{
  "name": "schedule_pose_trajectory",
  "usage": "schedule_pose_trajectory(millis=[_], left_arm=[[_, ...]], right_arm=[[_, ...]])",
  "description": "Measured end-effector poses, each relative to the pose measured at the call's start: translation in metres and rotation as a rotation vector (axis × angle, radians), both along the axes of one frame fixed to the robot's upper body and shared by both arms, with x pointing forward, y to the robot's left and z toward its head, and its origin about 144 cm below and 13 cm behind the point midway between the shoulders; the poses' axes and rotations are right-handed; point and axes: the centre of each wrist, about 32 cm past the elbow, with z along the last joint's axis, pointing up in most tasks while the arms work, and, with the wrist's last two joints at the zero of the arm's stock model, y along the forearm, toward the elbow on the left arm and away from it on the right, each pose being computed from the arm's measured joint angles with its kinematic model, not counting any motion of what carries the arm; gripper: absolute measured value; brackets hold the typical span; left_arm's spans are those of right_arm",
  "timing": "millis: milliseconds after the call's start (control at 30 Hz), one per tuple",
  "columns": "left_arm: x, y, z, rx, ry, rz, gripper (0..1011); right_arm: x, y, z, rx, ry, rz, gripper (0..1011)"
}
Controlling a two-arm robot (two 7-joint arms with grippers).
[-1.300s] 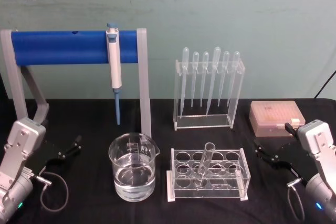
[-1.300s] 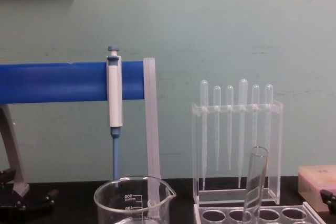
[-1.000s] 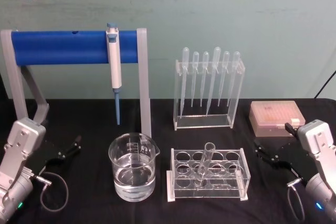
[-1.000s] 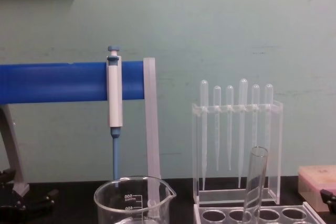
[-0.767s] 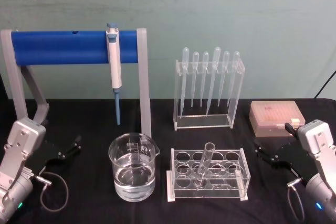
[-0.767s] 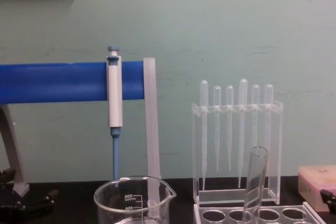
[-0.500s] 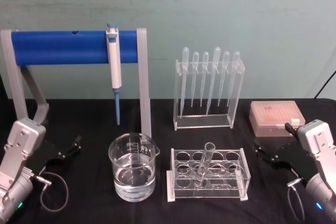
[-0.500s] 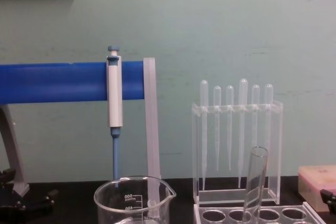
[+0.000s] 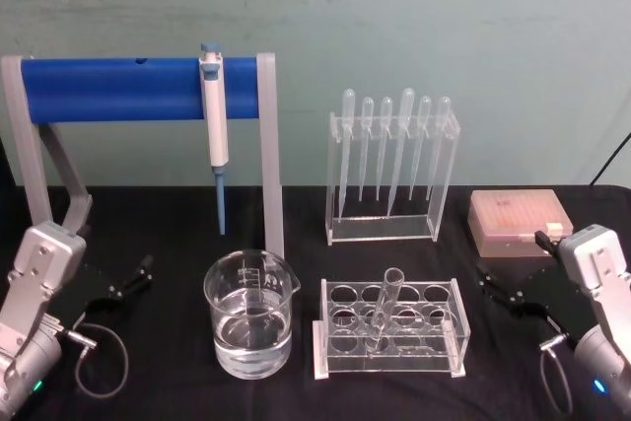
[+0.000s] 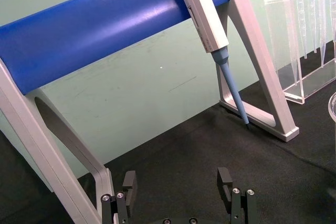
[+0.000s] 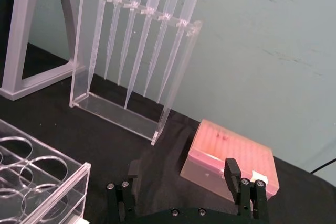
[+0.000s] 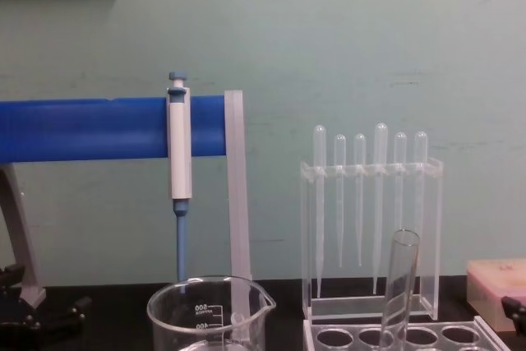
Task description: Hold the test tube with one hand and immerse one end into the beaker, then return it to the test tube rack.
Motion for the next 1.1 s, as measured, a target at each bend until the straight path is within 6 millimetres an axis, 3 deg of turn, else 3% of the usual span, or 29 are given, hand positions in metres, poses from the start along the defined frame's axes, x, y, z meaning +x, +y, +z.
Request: schedule_pose_trajectory(millis=[467, 800, 1100], left_arm=[[0.000, 0.000, 0.000, 0.000, 0.000, 0.000, 1000], [0.000, 0.000, 0.000, 0.000, 0.000, 0.000, 1000], [0.000, 0.000, 0.000, 0.000, 0.000, 0.000, 1000]], right_arm=[[-0.004, -0.014, 0.033, 0.036, -0.019, 0.067, 1000], [-0.013, -0.045, 0.054, 0.068, 0.044, 0.311, 1000], [-0.015, -0.059, 0.056, 0.070, 0.065, 0.507, 1000]])
